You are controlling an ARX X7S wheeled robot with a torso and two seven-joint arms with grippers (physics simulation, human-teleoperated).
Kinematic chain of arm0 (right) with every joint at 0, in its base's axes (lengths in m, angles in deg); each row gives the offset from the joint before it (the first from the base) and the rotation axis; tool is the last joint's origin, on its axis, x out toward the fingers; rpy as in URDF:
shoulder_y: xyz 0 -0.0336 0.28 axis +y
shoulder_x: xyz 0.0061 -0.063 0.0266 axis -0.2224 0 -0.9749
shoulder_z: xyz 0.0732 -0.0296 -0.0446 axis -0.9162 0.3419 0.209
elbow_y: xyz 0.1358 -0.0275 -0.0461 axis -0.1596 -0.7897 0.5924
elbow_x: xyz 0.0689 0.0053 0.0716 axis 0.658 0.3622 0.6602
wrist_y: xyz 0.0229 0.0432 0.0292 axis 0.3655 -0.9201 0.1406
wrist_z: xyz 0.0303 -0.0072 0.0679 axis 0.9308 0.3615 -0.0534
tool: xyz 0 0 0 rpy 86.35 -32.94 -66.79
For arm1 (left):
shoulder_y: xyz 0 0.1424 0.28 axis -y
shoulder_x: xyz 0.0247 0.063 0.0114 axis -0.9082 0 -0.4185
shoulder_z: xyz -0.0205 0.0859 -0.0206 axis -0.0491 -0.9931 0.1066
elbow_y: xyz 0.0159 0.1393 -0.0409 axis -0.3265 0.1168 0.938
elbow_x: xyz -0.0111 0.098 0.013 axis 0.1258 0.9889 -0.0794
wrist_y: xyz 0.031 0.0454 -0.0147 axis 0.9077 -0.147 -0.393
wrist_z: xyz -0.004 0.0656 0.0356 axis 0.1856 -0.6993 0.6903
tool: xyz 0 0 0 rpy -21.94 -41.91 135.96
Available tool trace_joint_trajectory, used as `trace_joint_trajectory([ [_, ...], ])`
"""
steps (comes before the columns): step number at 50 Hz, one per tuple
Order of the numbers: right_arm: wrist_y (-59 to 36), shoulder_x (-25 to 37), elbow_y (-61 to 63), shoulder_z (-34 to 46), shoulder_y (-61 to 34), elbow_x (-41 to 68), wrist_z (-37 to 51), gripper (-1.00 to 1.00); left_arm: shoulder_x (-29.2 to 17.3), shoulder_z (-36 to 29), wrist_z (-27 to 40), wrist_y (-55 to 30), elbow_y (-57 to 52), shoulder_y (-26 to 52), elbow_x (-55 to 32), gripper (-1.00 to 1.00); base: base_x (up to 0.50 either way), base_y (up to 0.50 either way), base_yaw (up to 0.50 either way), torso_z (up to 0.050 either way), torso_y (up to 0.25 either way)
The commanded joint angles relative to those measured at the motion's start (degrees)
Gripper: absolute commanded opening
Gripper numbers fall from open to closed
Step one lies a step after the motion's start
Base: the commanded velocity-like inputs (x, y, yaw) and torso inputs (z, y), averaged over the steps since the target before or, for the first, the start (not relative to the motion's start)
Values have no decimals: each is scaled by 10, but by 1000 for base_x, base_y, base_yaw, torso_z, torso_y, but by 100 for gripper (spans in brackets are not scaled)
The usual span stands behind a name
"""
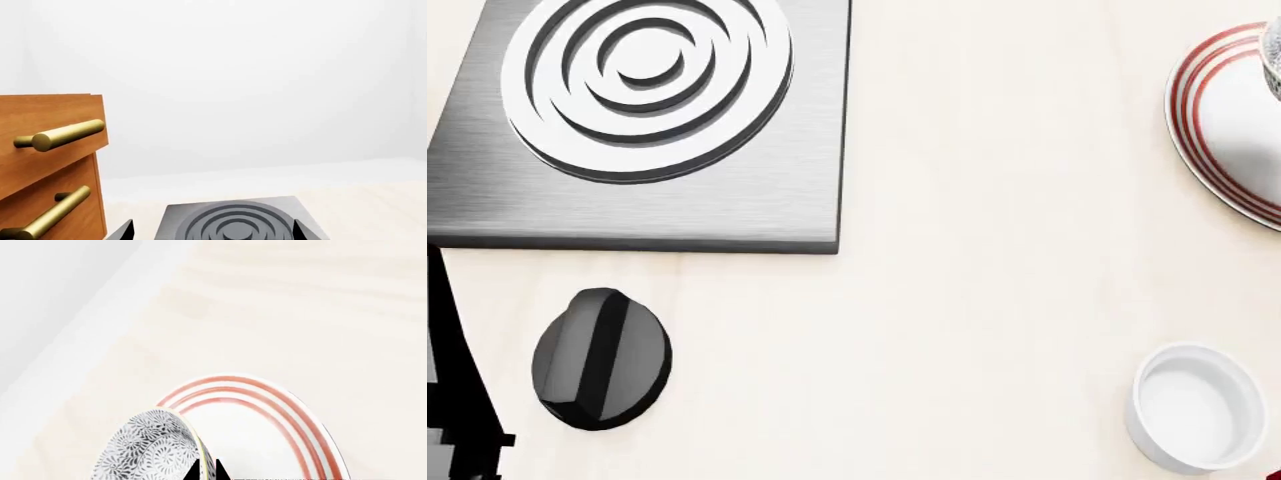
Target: Pick the akita bowl next to the ramekin and place it on the plate.
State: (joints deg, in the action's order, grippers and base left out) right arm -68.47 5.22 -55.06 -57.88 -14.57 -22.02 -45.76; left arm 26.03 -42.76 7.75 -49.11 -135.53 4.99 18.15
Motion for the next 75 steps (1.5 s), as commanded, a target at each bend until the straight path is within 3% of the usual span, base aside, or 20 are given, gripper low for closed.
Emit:
trace_joint_trajectory([
  [1, 3, -6, 1, -67, 7, -68, -15, -100, 1, 0, -1, -1, 0, -1, 2, 100, 0, 0, 0, 0, 0],
  [31, 8, -16, 1, -146, 20, -157, -34, -100, 2, 0, -2, -3, -3, -5, 9, 100, 0, 0, 0, 1, 0],
  [72, 2, -16, 1, -170, 26, -186, -37, -100, 4, 5, -4, -5, 1, -6, 6, 100, 0, 0, 0, 0, 0],
  [73, 1, -17, 1, -169, 26, -187, -38, 100, 5, 4, -4, -5, 1, -6, 8, 100, 0, 0, 0, 0, 0],
  [75, 1, -17, 1, -170, 26, -187, -38, 100, 4, 4, -4, -5, 1, -6, 7, 100, 0, 0, 0, 0, 0],
])
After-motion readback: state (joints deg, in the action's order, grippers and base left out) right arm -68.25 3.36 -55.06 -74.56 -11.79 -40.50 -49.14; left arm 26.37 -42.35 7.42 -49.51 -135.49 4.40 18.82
